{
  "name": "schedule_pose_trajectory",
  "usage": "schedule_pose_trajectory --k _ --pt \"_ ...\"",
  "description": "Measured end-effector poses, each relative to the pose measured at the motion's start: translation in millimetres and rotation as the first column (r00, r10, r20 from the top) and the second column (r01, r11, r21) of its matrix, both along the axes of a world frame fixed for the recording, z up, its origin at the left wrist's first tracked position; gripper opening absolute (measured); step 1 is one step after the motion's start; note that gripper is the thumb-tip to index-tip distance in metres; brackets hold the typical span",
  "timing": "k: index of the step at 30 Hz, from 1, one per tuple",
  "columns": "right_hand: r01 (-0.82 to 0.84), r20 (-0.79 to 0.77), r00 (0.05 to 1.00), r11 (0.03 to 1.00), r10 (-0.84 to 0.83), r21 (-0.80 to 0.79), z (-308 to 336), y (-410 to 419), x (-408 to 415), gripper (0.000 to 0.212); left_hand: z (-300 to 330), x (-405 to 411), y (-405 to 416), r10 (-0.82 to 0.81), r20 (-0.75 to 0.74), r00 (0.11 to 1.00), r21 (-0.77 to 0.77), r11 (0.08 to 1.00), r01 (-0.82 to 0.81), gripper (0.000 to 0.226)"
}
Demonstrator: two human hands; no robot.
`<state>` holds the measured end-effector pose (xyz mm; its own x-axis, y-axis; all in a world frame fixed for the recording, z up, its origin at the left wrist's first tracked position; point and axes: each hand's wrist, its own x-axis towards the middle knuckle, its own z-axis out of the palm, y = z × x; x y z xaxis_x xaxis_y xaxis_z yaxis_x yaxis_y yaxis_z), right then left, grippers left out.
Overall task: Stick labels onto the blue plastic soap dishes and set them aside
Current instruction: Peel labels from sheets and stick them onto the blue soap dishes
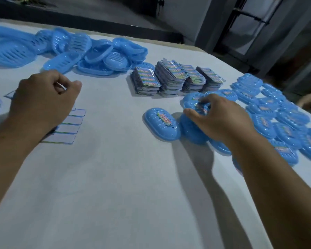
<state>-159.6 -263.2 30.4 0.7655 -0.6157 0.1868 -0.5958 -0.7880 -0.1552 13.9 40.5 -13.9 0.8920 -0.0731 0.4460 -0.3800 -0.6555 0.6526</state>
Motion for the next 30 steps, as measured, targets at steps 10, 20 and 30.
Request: schedule_pose_trajectory --k 10,20,30 --pt "0.031 0.015 0.999 0.998 -0.031 0.059 4 -20 -22 0.067 0 -1 -2 0.0 -0.001 1.0 -0.012 1.0 0.0 0.044" --pt "-0.003 0.138 0.99 0.997 -0.007 0.076 12 -13 -14 0.062 2 -3 -3 -0.005 0.008 1.0 0.022 1.0 0.005 0.04" --pt "-0.337 0.288 0.913 0.932 0.289 0.136 6 78 76 0.033 3 0 -1 -0.006 0.022 1.0 -0.004 1.0 0.006 0.033"
